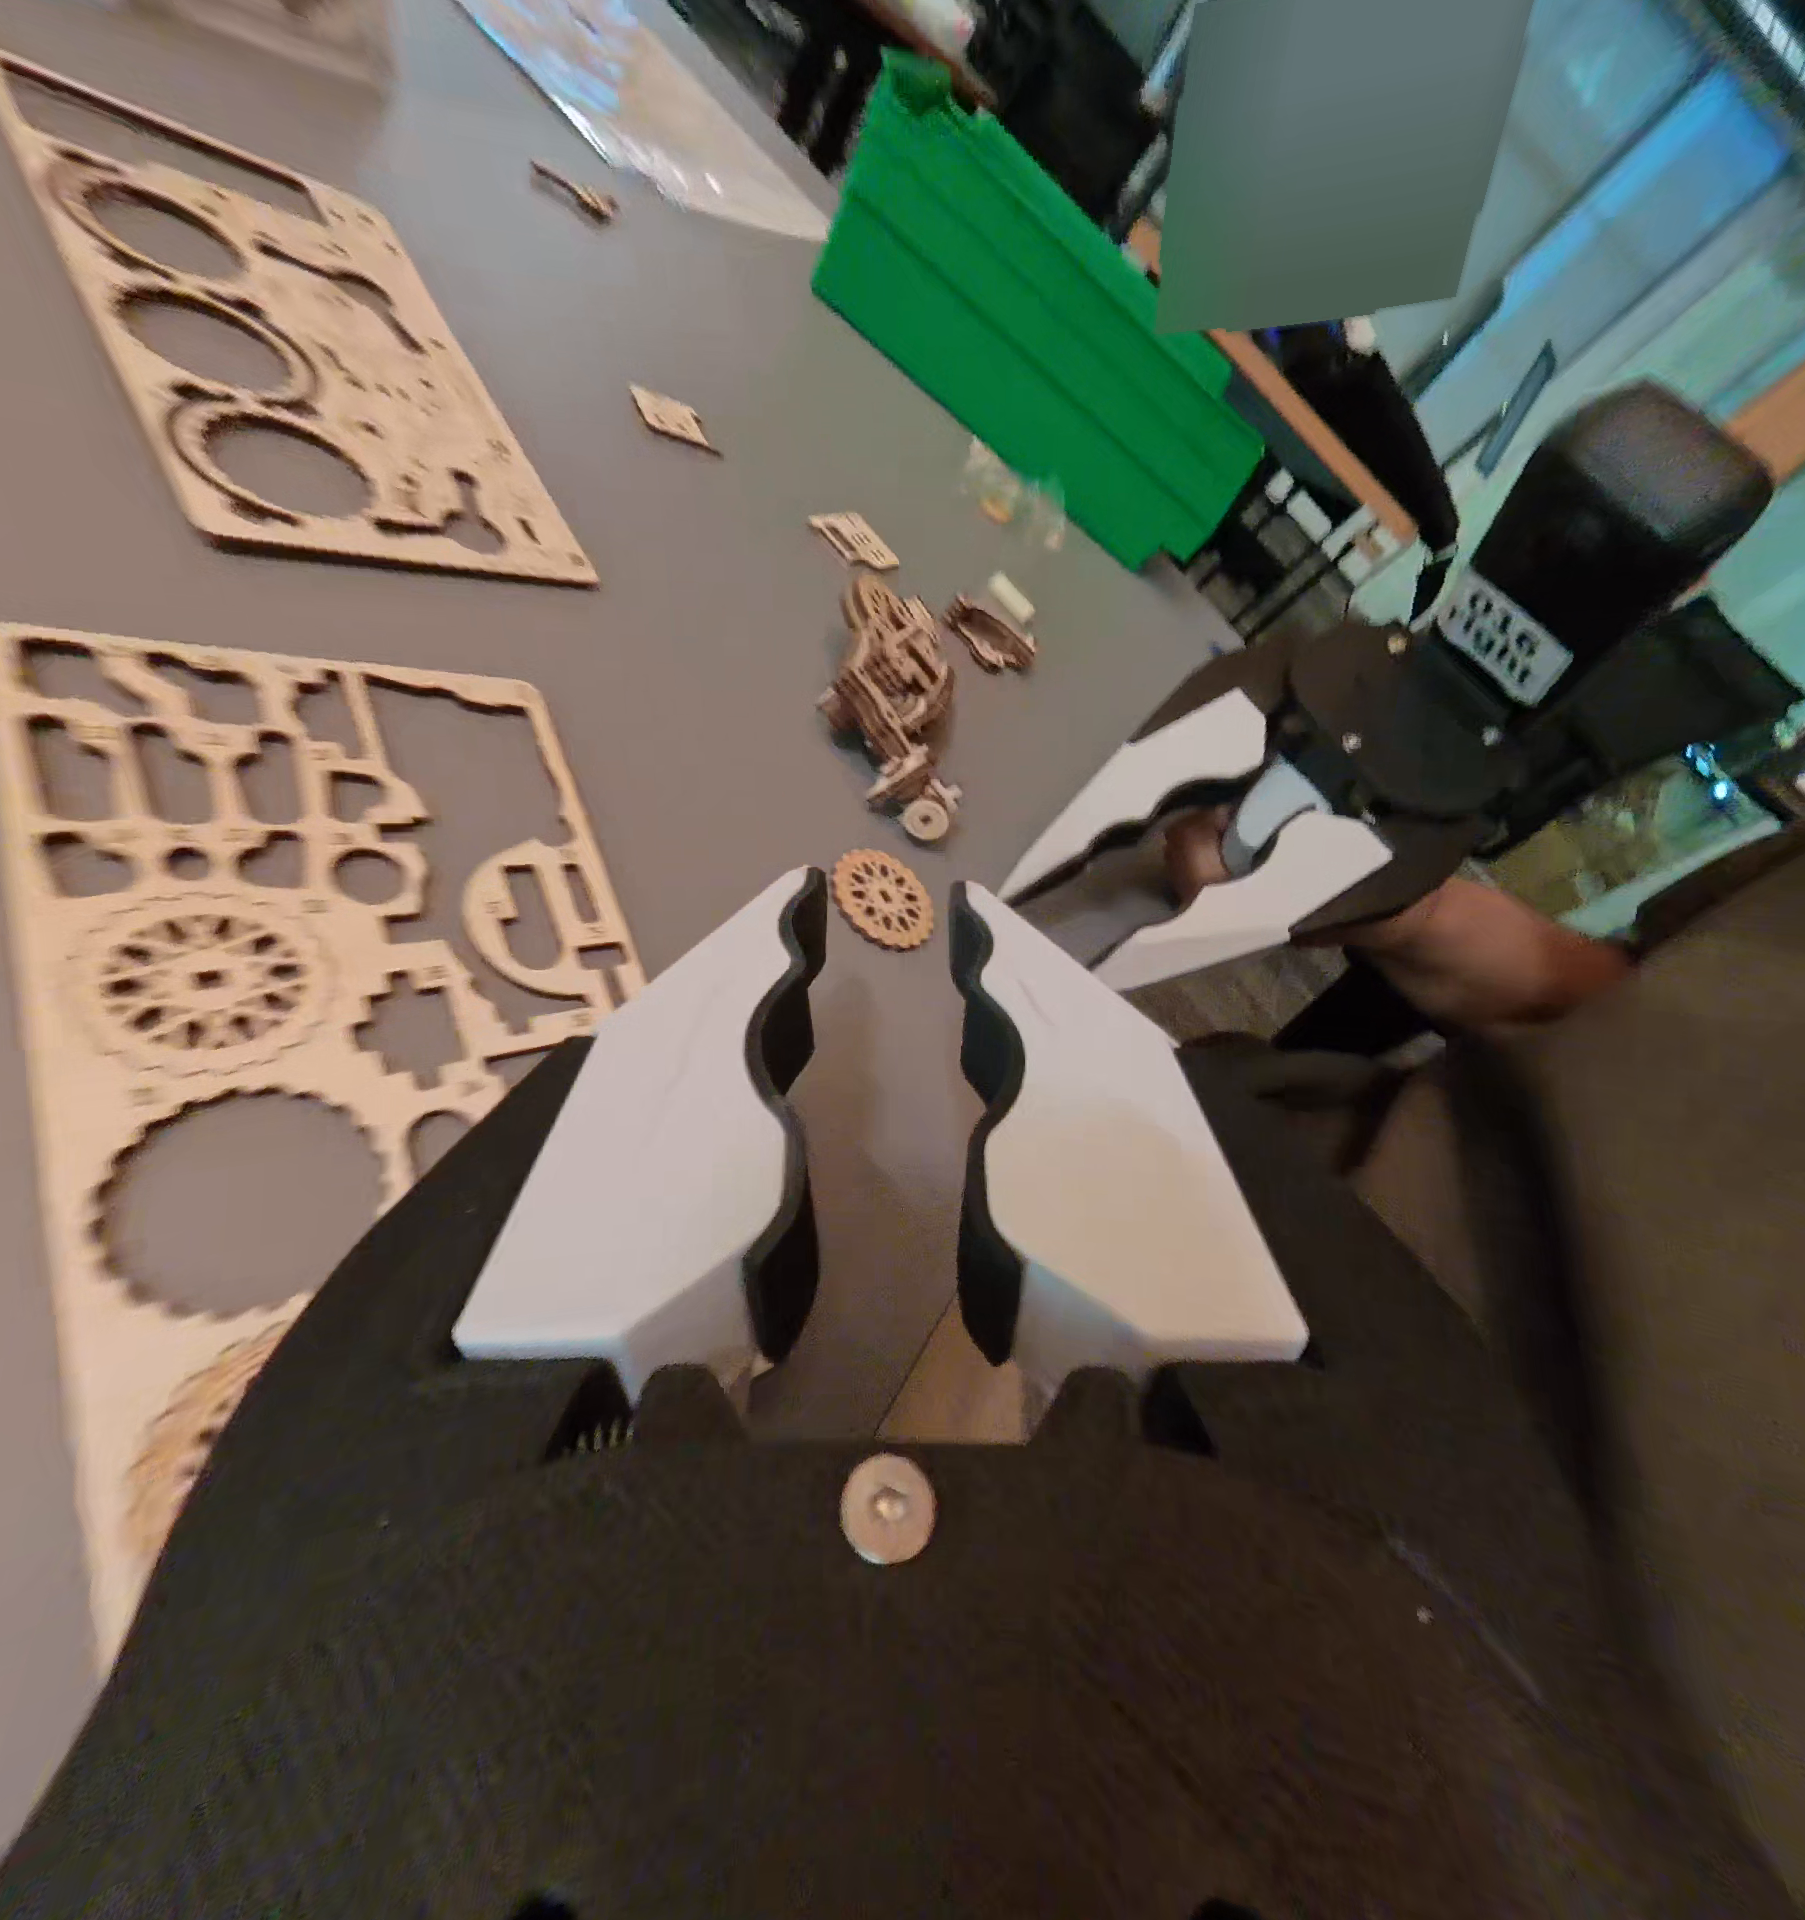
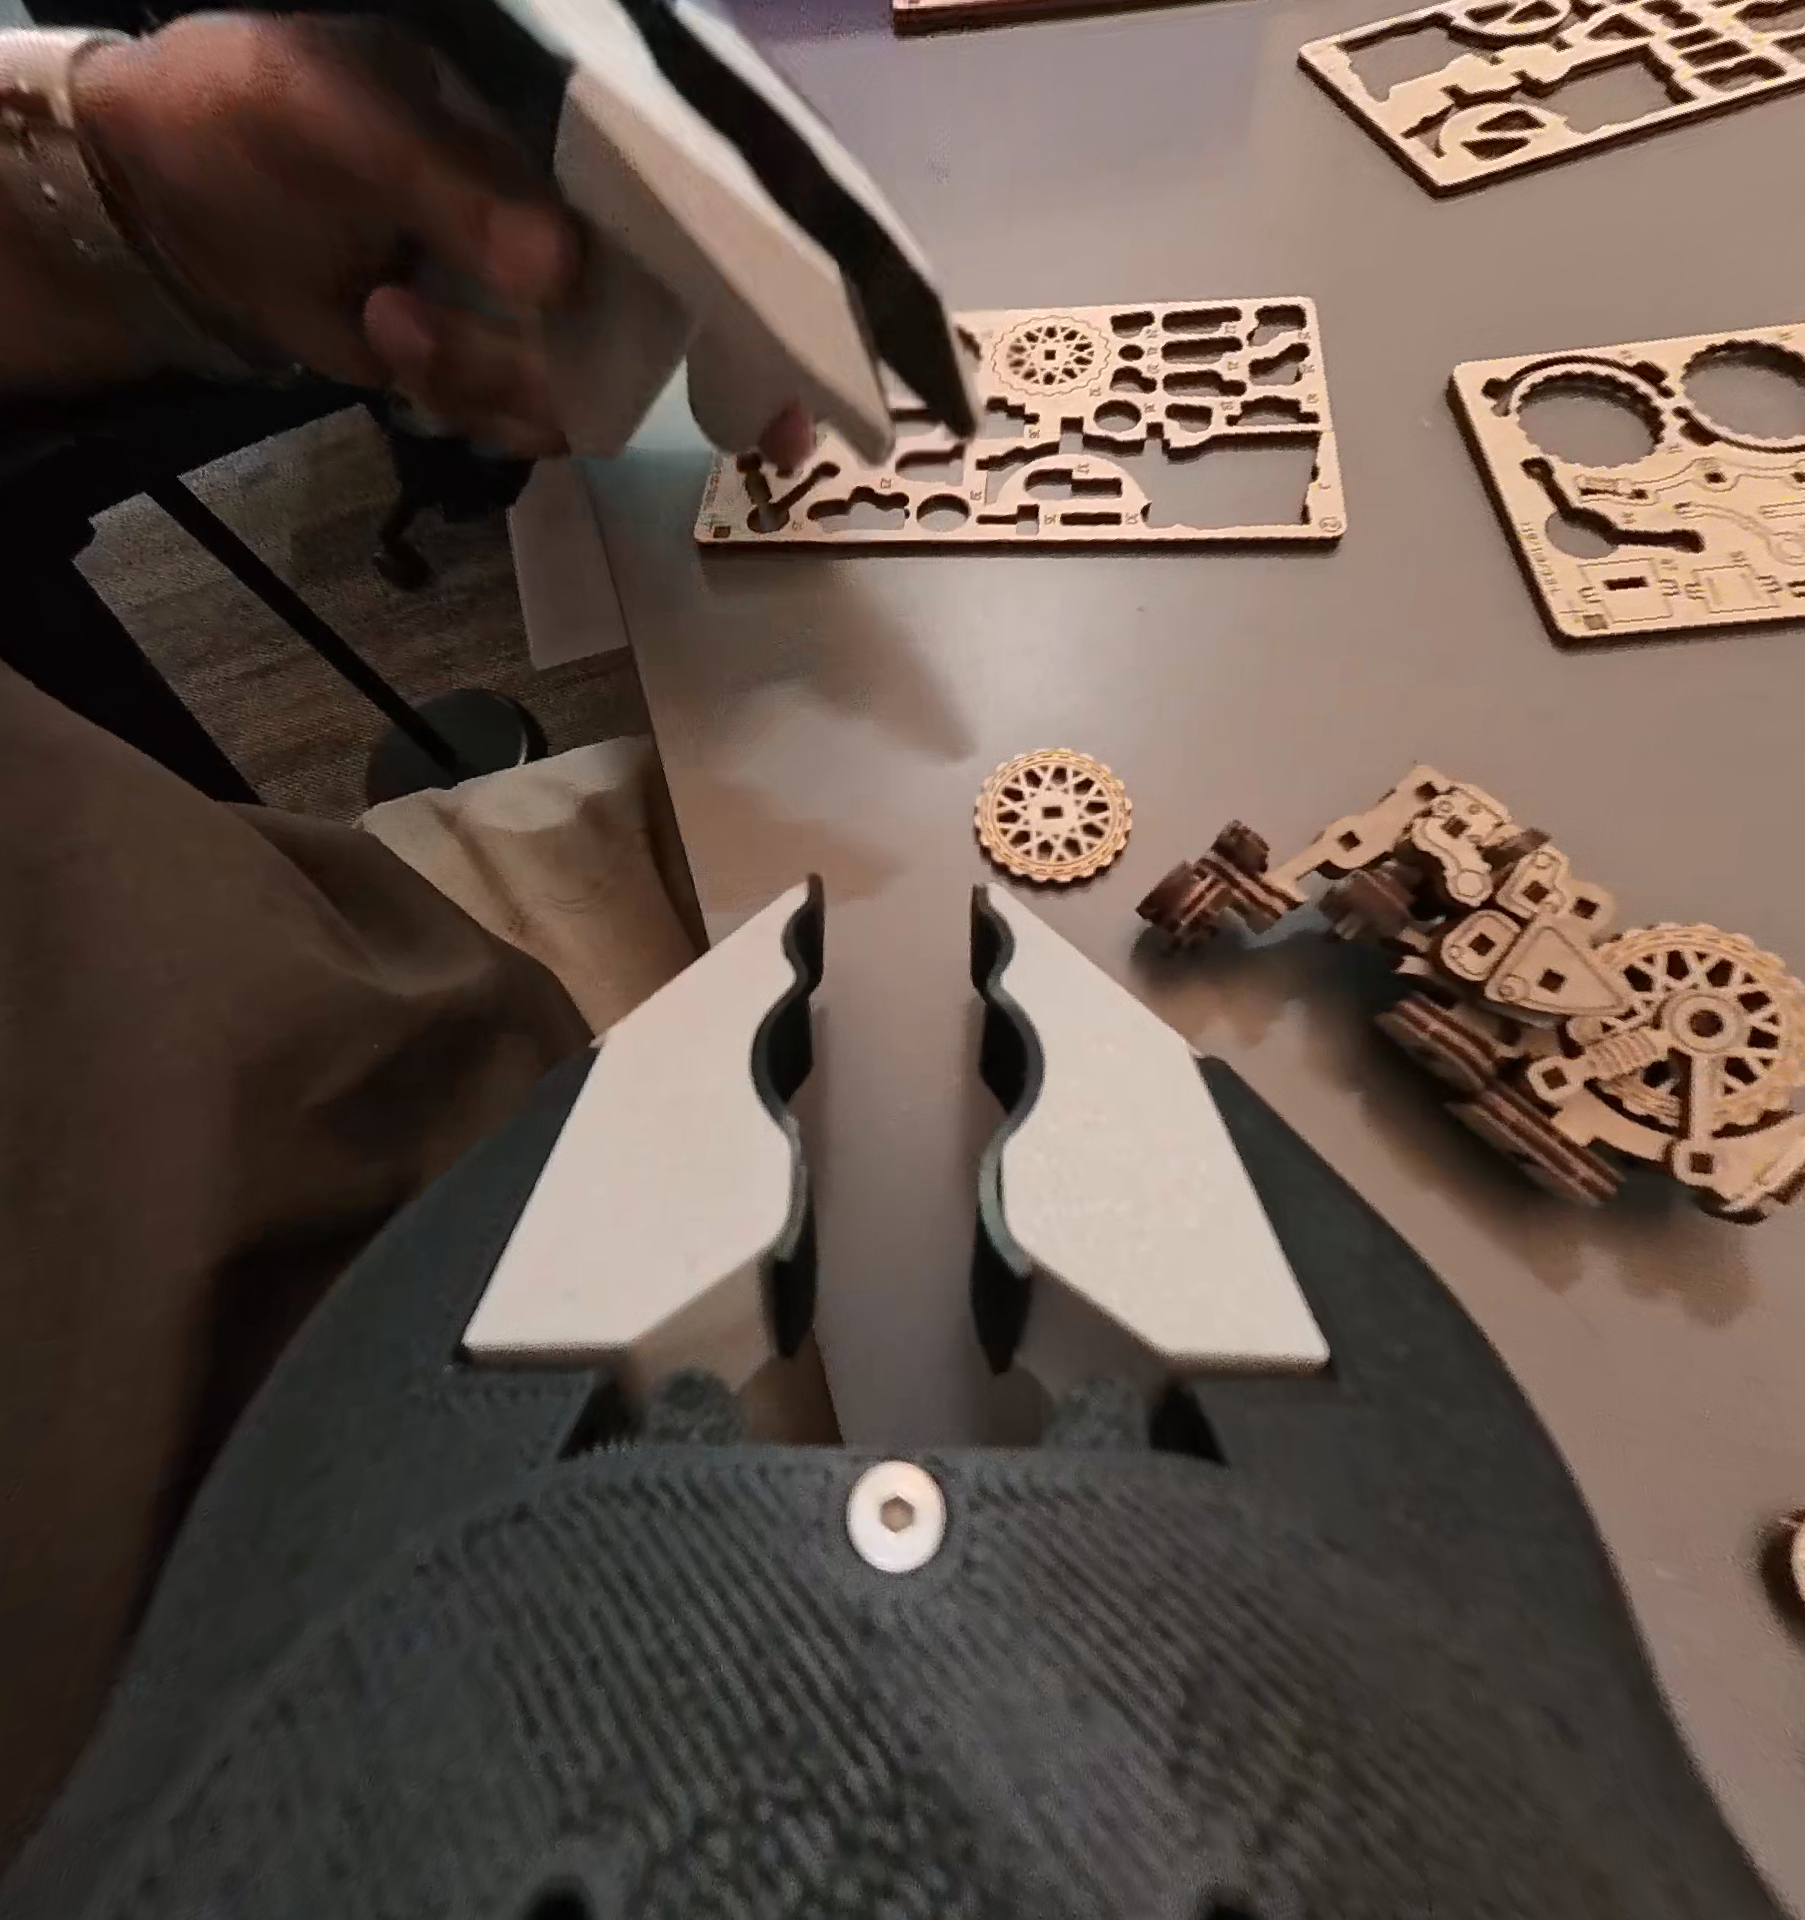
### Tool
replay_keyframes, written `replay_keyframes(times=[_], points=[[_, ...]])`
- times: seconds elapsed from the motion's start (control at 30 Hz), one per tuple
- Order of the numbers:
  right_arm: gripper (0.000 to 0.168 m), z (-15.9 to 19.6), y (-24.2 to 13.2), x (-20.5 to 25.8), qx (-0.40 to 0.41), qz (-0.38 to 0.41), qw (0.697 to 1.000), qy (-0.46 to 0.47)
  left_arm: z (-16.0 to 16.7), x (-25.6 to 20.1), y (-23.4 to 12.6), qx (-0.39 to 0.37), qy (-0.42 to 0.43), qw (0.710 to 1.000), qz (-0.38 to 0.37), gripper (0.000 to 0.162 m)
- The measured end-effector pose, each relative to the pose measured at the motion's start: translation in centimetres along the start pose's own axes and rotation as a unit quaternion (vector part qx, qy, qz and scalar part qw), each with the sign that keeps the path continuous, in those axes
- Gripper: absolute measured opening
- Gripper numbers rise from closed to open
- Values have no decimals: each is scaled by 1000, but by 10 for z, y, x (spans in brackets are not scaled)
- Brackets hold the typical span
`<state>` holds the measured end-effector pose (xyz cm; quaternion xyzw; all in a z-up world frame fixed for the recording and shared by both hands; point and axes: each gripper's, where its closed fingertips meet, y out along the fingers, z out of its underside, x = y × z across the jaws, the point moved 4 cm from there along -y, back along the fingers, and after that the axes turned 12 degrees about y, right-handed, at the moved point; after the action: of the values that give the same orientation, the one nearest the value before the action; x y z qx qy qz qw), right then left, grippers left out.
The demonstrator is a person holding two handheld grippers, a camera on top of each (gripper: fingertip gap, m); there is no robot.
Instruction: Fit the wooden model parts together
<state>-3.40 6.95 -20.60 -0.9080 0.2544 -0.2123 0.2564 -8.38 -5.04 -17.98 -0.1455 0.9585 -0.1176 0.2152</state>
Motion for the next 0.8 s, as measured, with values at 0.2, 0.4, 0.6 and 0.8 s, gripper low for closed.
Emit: replay_keyframes(times=[0.2, 0.4, 0.6, 0.8], points=[[27, -3, -6, -7, -17, -9, 999, 39, 11, -19, 32, 54, 86, 994, -27, 35], [27, -6, -15, -14, -39, -28, 995, 84, 17, -26, 52, 85, 153, 983, -61, 44], [27, -8, -22, -20, -60, -52, 988, 130, 26, -24, 62, 120, 135, 982, -46, 53], [27, -9, -24, -23, -69, -59, 985, 146, 26, -21, 66, 128, 148, 978, -77, 46]])
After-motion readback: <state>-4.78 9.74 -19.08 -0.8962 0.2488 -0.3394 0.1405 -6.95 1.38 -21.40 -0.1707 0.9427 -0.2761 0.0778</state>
